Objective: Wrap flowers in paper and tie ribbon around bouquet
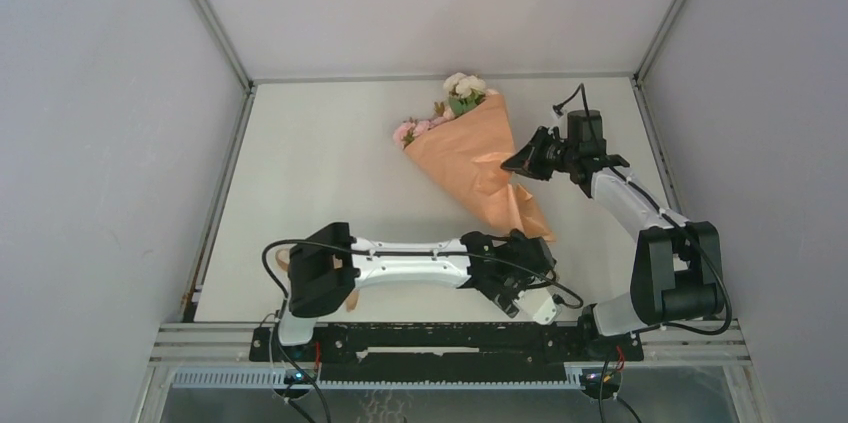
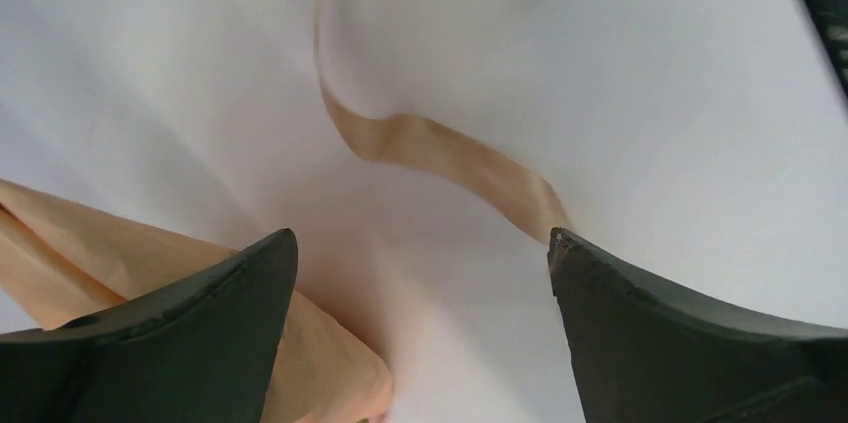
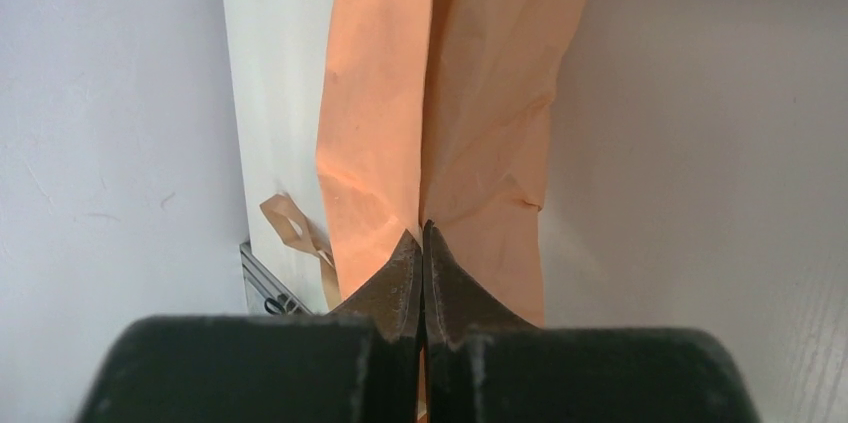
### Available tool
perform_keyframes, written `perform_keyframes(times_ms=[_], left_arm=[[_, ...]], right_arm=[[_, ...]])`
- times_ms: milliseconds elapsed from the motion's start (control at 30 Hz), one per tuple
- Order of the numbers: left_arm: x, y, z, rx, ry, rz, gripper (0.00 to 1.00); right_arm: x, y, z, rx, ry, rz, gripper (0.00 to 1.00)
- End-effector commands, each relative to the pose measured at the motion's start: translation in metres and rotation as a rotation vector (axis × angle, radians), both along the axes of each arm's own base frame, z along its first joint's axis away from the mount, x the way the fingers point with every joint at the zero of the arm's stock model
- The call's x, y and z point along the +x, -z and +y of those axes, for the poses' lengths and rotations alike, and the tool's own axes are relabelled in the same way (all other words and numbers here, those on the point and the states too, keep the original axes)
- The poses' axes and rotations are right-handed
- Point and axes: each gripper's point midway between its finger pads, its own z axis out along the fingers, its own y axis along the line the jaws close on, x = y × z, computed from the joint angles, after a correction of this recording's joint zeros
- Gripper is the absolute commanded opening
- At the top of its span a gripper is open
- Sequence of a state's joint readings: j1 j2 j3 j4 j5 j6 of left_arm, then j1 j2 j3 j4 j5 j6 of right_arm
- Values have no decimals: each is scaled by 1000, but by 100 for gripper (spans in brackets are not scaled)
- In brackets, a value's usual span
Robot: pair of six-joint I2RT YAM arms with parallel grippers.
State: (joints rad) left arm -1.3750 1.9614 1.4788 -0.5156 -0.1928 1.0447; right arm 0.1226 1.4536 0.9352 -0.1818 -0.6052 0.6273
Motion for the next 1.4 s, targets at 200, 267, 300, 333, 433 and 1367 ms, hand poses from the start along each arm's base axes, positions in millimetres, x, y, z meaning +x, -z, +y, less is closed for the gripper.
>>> perform_keyframes(times_ms=[200,267,300,333,433,1367], left_arm=[[-67,-91,141,229,-189,466,100],[-71,-89,182,288,-210,552,92],[-70,-81,205,330,-238,587,84],[-67,-75,223,345,-274,604,71],[-59,-52,271,398,-344,628,51],[-31,81,337,557,-351,461,77]], right_arm=[[-15,-14,16,2,-46,-21,0],[-18,-13,16,8,-42,-19,0],[-19,-11,16,10,-42,-18,0],[-20,-9,16,12,-41,-15,0],[-26,-1,19,16,-45,-1,0],[-36,14,30,20,-51,37,0]])
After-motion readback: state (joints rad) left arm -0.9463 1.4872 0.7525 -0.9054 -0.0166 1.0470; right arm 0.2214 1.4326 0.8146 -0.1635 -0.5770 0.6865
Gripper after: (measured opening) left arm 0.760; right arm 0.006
